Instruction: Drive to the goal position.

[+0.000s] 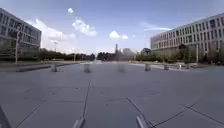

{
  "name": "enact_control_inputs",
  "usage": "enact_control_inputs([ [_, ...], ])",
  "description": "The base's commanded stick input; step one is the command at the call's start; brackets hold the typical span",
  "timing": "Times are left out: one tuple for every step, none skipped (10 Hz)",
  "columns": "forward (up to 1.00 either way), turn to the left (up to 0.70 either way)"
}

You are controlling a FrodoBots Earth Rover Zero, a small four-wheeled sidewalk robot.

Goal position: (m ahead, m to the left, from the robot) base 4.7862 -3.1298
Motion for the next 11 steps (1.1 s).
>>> enact_control_inputs([
  [0.0,-0.45],
  [0.0,-0.45],
  [0.41,-0.38],
  [1.0,-0.22],
  [1.0,-0.07],
  [0.31,0.0],
  [0.0,0.0],
  [0.0,0.0],
  [0.0,0.0],
  [0.0,0.0],
  [0.0,0.0],
])
